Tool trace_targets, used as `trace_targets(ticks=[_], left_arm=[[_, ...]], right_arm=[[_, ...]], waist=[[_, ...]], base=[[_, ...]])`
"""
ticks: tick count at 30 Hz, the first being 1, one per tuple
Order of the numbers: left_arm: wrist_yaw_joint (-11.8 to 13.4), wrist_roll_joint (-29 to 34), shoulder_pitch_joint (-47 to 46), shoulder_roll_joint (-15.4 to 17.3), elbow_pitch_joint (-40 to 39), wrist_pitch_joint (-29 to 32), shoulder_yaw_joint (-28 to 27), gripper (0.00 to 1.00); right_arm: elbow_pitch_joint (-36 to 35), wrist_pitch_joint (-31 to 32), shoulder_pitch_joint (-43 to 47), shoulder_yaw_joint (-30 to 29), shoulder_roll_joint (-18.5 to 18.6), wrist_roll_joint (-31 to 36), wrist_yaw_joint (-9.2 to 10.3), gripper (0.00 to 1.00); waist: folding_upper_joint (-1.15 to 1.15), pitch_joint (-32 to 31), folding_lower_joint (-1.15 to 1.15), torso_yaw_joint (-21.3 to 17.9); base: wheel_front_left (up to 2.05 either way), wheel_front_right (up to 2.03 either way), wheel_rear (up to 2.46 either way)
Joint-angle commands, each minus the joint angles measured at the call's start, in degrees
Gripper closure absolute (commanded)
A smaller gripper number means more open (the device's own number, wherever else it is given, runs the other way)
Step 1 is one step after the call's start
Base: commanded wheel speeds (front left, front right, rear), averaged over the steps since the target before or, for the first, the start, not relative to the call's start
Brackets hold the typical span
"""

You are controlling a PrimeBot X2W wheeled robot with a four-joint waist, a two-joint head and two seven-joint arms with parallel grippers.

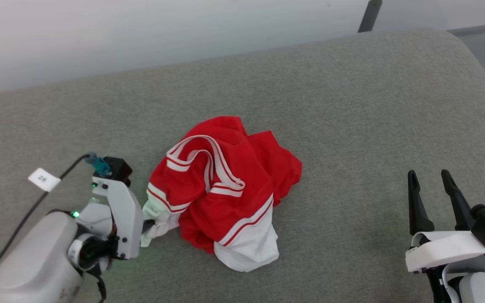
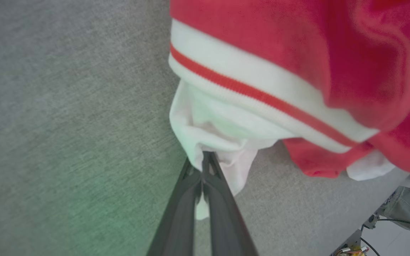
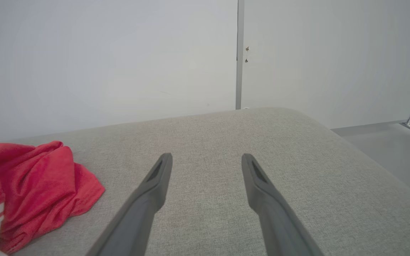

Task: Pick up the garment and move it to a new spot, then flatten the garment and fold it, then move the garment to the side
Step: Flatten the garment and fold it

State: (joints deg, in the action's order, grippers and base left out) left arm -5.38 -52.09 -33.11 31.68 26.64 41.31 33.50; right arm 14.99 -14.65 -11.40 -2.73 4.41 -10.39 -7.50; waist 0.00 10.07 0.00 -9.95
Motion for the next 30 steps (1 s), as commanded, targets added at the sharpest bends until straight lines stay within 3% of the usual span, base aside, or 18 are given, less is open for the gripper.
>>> trace_targets(ticks=[1,8,19,23,30], left_arm=[[0.3,-0.4,-0.3,0.6,-0.2,-0.2,-0.5,1.00],[2.1,-1.2,-0.3,3.1,-3.9,-0.9,-3.0,1.00],[6.0,0.1,3.0,11.3,-9.3,-2.7,-7.1,1.00],[7.0,1.3,4.9,14.2,-9.5,-3.9,-7.7,1.00],[7.8,2.8,7.9,16.2,-6.3,-7.6,-8.2,1.00]], right_arm=[[0.1,-0.3,0.5,-0.2,0.0,0.3,0.02,0.00],[0.1,-0.1,1.4,-0.7,0.1,0.5,0.02,0.00],[-0.4,0.9,2.3,-0.4,0.4,0.5,0.02,0.00],[-0.7,1.0,2.5,-0.3,0.5,0.4,0.02,0.00],[-1.2,1.6,2.7,0.2,0.6,0.2,0.02,0.00]], waist=[[0.00,-0.6,0.00,0.7],[0.00,-2.0,0.00,2.8],[0.00,-3.5,0.00,6.0],[0.00,-3.7,0.00,6.5],[0.00,-3.7,0.00,6.7]], base=[[0.00,0.00,0.00],[0.00,0.00,0.00],[0.00,0.00,0.00],[0.00,0.00,0.00],[0.00,0.00,0.00]])
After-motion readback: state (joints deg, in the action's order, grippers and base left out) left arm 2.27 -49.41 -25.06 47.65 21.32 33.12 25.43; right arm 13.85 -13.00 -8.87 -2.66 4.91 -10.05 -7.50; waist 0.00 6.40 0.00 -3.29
